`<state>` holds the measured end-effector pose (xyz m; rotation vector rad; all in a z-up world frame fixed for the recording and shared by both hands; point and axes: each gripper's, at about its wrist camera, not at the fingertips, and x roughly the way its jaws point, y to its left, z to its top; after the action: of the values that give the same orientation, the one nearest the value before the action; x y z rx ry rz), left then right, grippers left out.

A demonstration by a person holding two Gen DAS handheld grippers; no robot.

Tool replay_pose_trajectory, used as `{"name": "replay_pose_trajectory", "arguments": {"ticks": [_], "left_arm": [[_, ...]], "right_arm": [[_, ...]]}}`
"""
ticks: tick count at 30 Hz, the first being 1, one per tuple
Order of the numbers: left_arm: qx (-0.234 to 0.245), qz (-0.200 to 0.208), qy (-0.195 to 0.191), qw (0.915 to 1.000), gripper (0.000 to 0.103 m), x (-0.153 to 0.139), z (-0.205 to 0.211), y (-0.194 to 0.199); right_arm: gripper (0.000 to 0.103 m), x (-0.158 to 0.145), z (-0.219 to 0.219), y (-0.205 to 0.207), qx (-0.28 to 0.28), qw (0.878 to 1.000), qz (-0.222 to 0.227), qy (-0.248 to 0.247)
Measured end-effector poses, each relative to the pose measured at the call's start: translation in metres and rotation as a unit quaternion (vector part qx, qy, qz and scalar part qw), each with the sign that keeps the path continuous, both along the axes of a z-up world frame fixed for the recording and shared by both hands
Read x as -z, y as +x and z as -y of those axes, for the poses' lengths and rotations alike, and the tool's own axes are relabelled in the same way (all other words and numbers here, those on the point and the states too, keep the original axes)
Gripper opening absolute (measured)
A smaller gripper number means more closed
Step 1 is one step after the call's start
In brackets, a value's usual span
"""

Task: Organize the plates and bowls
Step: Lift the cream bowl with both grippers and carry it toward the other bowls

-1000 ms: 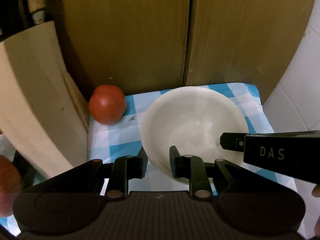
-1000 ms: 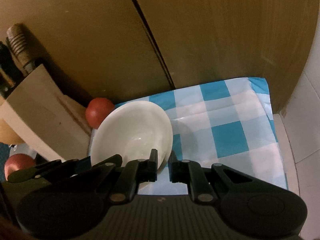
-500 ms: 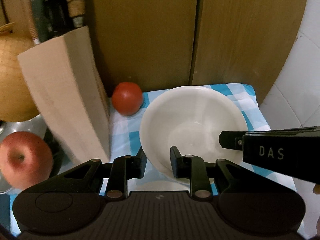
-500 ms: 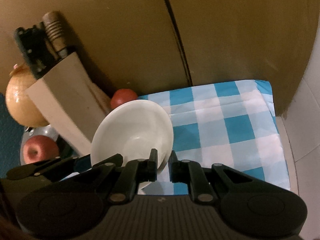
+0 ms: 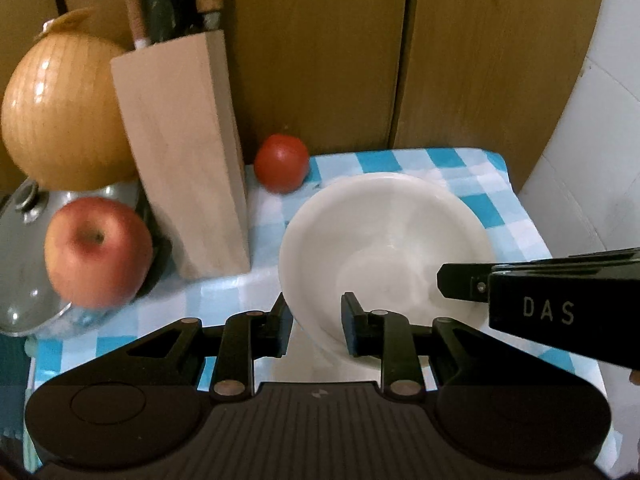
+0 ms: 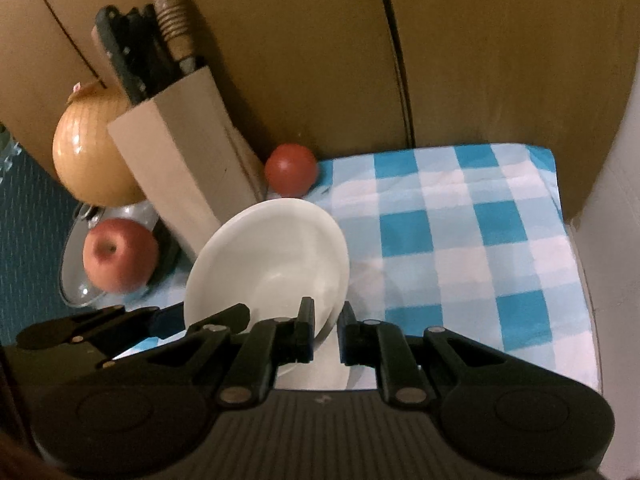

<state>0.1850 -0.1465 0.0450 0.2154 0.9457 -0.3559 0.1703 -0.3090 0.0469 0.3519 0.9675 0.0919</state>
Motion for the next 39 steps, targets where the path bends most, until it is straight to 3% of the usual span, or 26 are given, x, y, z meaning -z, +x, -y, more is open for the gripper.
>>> {"name": "replay_pose_trajectory", "arguments": {"ticks": [18,39], "left_arm": [[0.001,-0.018,0.009,0.9998,0.037,0.022,-0.022,-0.036],[-0.001,-0.034,0.017,0.9993,0.040,0.036,-0.025,-0.033]], "right_arm": [[0.008,0.021,-0.029,-0.035,-0.012,1.000,-0.017,-0.012],[0.008,0.040,-0.037,-0.031,-0.018,0.999,-0.036,-0.014]]}}
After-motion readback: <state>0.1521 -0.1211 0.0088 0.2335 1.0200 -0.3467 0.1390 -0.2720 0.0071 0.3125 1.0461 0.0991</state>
